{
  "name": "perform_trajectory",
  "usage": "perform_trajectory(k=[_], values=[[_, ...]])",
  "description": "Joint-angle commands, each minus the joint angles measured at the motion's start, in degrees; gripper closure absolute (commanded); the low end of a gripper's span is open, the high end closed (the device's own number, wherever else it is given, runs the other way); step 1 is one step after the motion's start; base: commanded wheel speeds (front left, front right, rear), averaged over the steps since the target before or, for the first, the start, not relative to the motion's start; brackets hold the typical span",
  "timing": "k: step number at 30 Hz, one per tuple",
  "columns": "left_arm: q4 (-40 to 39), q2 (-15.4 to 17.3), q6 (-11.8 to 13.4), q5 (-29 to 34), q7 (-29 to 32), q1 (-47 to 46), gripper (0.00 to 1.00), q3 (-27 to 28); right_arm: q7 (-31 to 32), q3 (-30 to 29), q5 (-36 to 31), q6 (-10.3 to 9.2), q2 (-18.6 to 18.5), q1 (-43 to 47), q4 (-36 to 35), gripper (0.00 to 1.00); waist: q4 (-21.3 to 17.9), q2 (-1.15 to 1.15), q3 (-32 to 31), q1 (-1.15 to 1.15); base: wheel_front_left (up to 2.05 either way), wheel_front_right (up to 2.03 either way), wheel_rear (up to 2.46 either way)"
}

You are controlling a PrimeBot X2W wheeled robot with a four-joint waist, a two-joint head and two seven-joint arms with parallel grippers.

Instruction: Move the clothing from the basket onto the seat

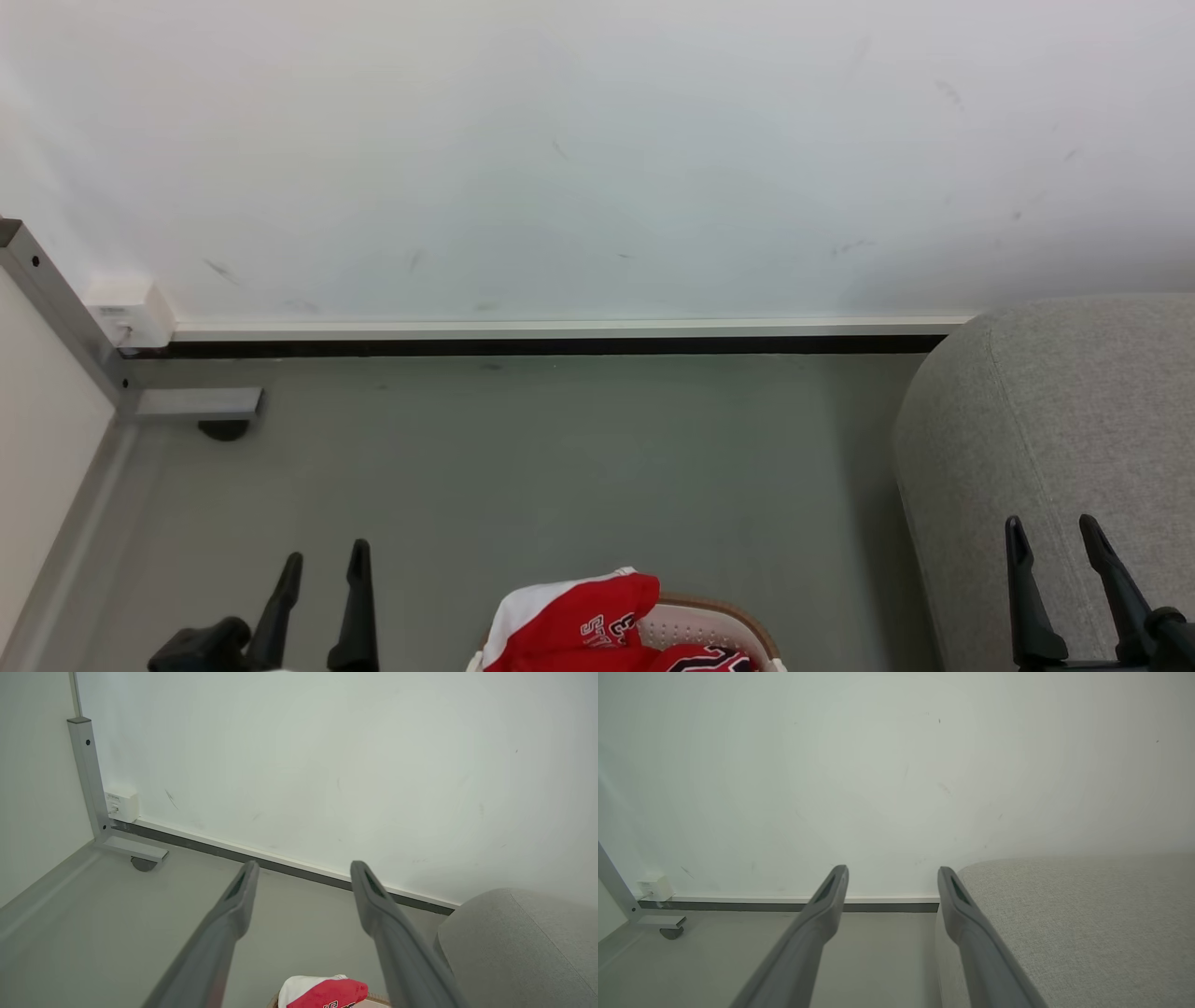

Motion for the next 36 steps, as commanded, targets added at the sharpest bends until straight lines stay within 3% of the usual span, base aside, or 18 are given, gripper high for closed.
perform_trajectory(k=[1, 29, 36], values=[[-0.13, 0.47, -0.03, 1.54, -0.55, 0.25, 0.00, 0.01, -0.56, -0.62, -1.32, -0.09, 0.26, 0.21, -0.06, 0.00, 0.03, 0.00, -0.01, 0.00, 0.00, 0.00, 0.00], [1.39, 0.49, -0.68, 11.57, -3.46, 0.94, 0.00, -0.60, -1.48, -1.51, -11.21, -0.12, 2.22, 1.45, 1.31, 0.00, 0.33, 0.00, 0.14, 0.00, 0.00, 0.00, 0.00], [1.41, 0.49, -0.77, 11.41, -3.47, 0.82, 0.00, -0.66, -1.37, -1.35, -10.81, -0.12, 2.17, 1.27, 1.54, 0.00, 0.16, 0.00, 0.16, 0.00, 0.00, 0.00, 0.00]])
